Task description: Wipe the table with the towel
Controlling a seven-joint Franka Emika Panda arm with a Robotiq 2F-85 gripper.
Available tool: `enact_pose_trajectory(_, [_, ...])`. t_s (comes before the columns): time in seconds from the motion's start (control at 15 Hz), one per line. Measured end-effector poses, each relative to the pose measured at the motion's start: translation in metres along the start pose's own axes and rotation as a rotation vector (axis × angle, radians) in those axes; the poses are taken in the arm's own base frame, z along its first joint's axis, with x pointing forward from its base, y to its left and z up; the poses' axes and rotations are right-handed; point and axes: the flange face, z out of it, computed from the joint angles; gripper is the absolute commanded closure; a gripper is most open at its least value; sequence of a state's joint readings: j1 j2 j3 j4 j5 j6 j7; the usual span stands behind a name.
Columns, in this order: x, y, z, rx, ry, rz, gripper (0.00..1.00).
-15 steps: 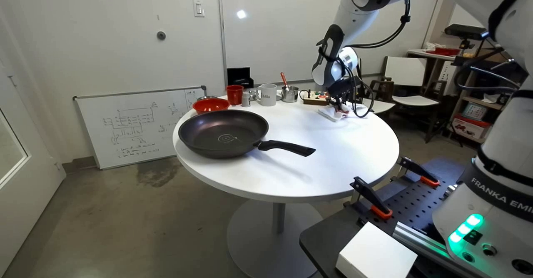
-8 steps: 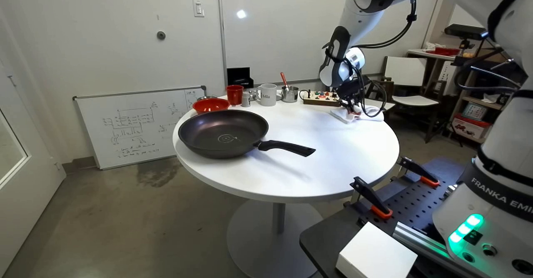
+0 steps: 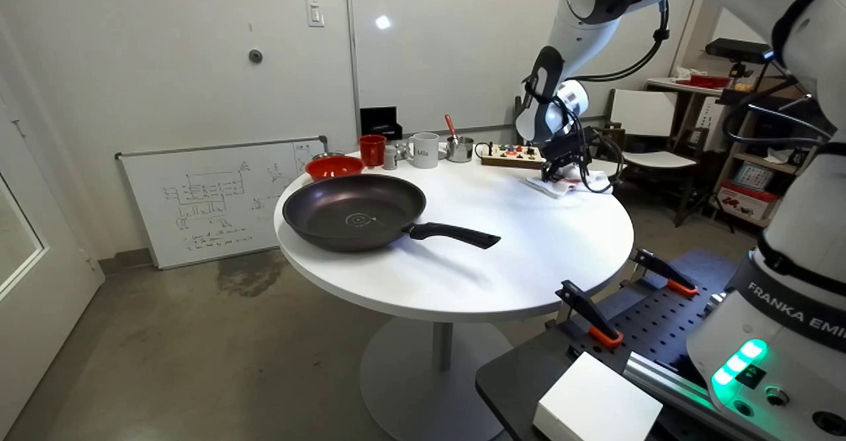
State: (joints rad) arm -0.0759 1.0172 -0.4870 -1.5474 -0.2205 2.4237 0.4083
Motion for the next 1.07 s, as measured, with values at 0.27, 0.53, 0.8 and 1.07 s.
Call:
enact_pose_trajectory(0.27, [0.014,0.012,-0.018,0.019,0.04,0.03,0.0])
enact_pose_trajectory(0.53, [0.037,0.031,-0.068,0.079,0.102,0.084,0.0])
enact_pose_trajectory(0.8, [0.043,0.048,-0.109,0.238,-0.018,0.115,0.0])
enact_pose_trajectory(1.07, [0.045,0.067,-0.143,0.391,-0.159,0.114,0.0])
